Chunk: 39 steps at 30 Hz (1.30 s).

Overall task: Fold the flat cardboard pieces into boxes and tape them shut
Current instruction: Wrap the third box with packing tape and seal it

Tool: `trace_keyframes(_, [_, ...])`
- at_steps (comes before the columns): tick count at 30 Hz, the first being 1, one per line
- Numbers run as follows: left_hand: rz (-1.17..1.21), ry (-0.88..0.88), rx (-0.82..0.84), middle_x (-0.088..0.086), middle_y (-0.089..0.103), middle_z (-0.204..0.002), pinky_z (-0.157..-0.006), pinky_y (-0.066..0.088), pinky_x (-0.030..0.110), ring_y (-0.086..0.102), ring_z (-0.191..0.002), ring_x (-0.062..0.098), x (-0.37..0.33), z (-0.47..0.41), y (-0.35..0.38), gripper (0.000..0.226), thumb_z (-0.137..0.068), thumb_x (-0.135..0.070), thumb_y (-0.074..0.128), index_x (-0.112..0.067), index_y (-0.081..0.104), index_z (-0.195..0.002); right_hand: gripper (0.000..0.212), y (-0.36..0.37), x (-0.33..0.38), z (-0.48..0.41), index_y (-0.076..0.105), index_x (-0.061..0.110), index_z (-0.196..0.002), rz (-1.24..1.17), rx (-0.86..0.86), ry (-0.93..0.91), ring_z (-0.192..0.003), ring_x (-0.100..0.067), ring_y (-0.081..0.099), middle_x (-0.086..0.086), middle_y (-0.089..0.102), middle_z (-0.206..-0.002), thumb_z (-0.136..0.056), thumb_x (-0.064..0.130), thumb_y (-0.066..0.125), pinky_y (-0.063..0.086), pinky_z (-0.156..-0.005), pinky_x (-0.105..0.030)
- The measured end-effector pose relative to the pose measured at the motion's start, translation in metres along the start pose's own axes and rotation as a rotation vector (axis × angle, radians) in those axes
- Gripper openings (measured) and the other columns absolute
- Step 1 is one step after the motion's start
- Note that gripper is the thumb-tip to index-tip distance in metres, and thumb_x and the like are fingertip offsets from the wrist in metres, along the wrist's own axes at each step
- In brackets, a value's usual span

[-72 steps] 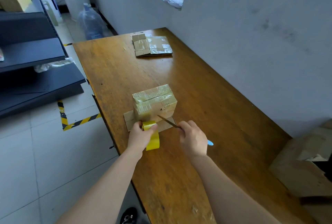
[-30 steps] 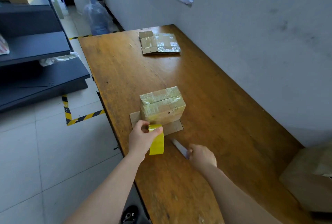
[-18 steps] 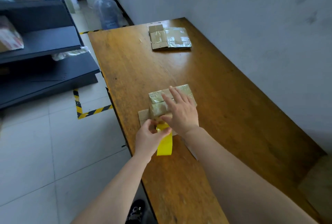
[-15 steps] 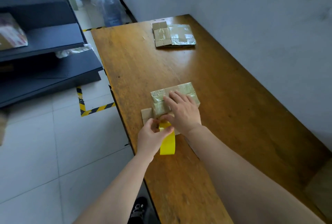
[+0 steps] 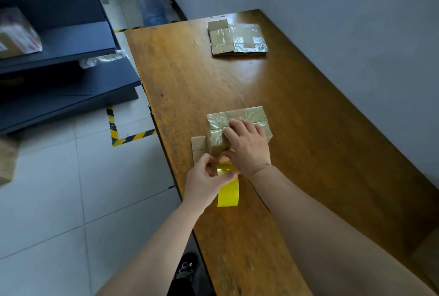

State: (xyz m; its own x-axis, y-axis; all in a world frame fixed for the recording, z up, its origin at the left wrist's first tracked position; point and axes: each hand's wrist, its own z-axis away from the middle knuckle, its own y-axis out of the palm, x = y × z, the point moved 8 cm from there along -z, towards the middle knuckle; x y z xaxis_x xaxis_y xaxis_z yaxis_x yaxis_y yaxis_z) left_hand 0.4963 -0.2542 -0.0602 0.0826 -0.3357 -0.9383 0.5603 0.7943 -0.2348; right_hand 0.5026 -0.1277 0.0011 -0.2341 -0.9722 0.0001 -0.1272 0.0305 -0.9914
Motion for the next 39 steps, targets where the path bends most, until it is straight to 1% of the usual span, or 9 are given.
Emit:
trace_keyframes(10, [0.124, -0.077, 0.019, -0.003, 0.07, -0.087, -0.075, 0.056, 0.041, 0.066, -0.086, 0.019, 0.008, 0.008, -0.001, 0.037, -0.065, -0.035, 0.087, -0.028, 0.06, -0.09, 0.057, -0.011, -0.002, 0.012, 0.046, 0.025, -0.142, -0.17, 0.05, 0.033, -0.148, -0.022, 0.017, -0.003, 0.031, -0.156, -0.088, 0.022, 0.064, 0.01, -0.118, -0.037])
trace_keyframes(12, [0.139, -0.078, 0.014, -0.004, 0.069, -0.085, -0.074, 0.056, 0.041, 0.065, -0.085, 0.02, 0.006, 0.01, -0.003, 0.037, -0.064, -0.035, 0.088, -0.03, 0.061, -0.088, 0.052, -0.027, 0.001, 0.021, 0.056, 0.019, -0.134, -0.234, -0.044, 0.049, -0.141, -0.03, 0.031, -0.01, 0.042, -0.149, -0.083, 0.008, 0.061, 0.026, -0.114, -0.043])
trace_keyframes(15, [0.154, -0.057, 0.025, -0.007, 0.068, -0.081, -0.068, 0.055, 0.032, 0.063, -0.079, 0.014, -0.002, 0.014, -0.004, 0.035, -0.061, -0.037, 0.088, -0.035, 0.061, -0.084, 0.029, -0.049, 0.006, 0.043, 0.073, 0.013, -0.105, -0.36, -0.268, 0.11, -0.098, -0.027, 0.06, -0.008, 0.067, -0.106, -0.078, 0.007, 0.066, 0.052, -0.076, -0.038])
trace_keyframes(20, [0.133, -0.032, 0.061, -0.006, 0.069, -0.077, -0.059, 0.051, 0.028, 0.061, -0.068, 0.004, -0.013, 0.021, -0.004, 0.031, -0.067, -0.027, 0.087, -0.033, 0.061, -0.083, 0.008, -0.013, 0.002, 0.062, 0.075, 0.029, -0.081, -0.802, 0.131, 0.353, -0.065, 0.004, 0.059, 0.018, 0.066, -0.07, -0.086, 0.027, 0.069, 0.042, -0.054, -0.012])
trace_keyframes(22, [0.122, -0.034, 0.095, -0.005, 0.07, -0.079, -0.06, 0.051, 0.031, 0.064, -0.073, 0.01, -0.013, 0.026, -0.002, 0.033, -0.067, -0.027, 0.087, -0.033, 0.06, -0.084, 0.019, -0.013, -0.003, 0.067, 0.066, 0.031, -0.069, -0.883, 0.142, 0.409, -0.062, 0.004, 0.057, 0.016, 0.063, -0.065, -0.085, 0.024, 0.072, 0.041, -0.053, -0.011])
trace_keyframes(26, [0.092, -0.022, 0.099, -0.012, 0.069, -0.085, -0.058, 0.05, 0.021, 0.064, -0.083, 0.01, -0.02, 0.036, 0.003, 0.04, -0.069, -0.019, 0.086, -0.038, 0.058, -0.089, 0.019, -0.014, -0.003, 0.072, 0.059, 0.019, -0.073, -0.796, 0.151, 0.462, -0.082, -0.018, 0.054, -0.002, 0.059, -0.085, -0.091, 0.022, 0.064, 0.041, -0.07, -0.029])
trace_keyframes(31, [0.247, -0.1, 0.093, -0.01, 0.065, -0.105, -0.059, 0.051, 0.017, 0.062, -0.095, 0.009, -0.024, 0.047, 0.011, 0.066, -0.076, -0.003, 0.079, -0.043, 0.052, -0.121, 0.017, -0.018, 0.0, 0.083, 0.058, 0.019, -0.076, -0.846, 0.161, 0.571, -0.104, -0.024, 0.048, -0.01, 0.05, -0.103, -0.091, 0.027, 0.062, 0.042, -0.094, -0.04])
trace_keyframes(35, [0.353, -0.11, 0.062, -0.002, 0.067, -0.107, -0.058, 0.051, 0.016, 0.065, -0.093, 0.012, -0.031, 0.058, 0.014, 0.061, -0.082, 0.003, 0.07, -0.04, 0.055, -0.122, 0.032, -0.023, -0.004, 0.098, 0.05, 0.019, -0.053, -1.083, 0.088, 0.731, -0.062, -0.013, 0.044, 0.0, 0.048, -0.065, -0.079, 0.015, 0.067, 0.038, -0.054, -0.026])
trace_keyframes(39, [0.427, -0.148, 0.023, -0.001, 0.059, -0.12, -0.076, 0.057, 0.034, 0.059, -0.106, 0.023, -0.03, 0.065, 0.014, 0.028, -0.097, -0.018, 0.054, -0.042, 0.059, -0.111, 0.019, -0.022, -0.003, 0.11, 0.061, 0.017, -0.064, -1.168, 0.126, 0.757, -0.07, -0.011, 0.054, 0.003, 0.059, -0.07, -0.079, 0.018, 0.072, 0.043, -0.059, -0.024])
